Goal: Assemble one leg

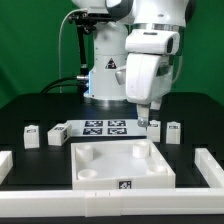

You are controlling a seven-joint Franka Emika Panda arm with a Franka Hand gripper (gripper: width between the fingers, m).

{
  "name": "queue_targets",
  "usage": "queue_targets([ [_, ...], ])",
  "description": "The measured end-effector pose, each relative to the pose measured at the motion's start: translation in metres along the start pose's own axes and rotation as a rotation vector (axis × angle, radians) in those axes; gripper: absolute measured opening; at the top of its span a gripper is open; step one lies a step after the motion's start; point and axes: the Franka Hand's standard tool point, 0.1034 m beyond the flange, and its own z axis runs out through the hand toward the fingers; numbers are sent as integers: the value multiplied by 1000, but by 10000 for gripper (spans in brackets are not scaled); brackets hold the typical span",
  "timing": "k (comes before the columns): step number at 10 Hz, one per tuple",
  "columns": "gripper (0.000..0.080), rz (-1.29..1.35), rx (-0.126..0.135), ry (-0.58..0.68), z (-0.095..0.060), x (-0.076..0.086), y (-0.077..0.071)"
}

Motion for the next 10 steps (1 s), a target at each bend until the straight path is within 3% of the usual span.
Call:
queue_targets([
  [1,650,-78,12,-3,8,-17,-6],
  [2,650,-140,16,-3,16,-25,-7],
  [4,650,-266,52,-5,35,-38,-15],
  [7,650,-268,96,-4,54,-45,-28],
  [10,650,-259,117,-5,65,-50,-34],
])
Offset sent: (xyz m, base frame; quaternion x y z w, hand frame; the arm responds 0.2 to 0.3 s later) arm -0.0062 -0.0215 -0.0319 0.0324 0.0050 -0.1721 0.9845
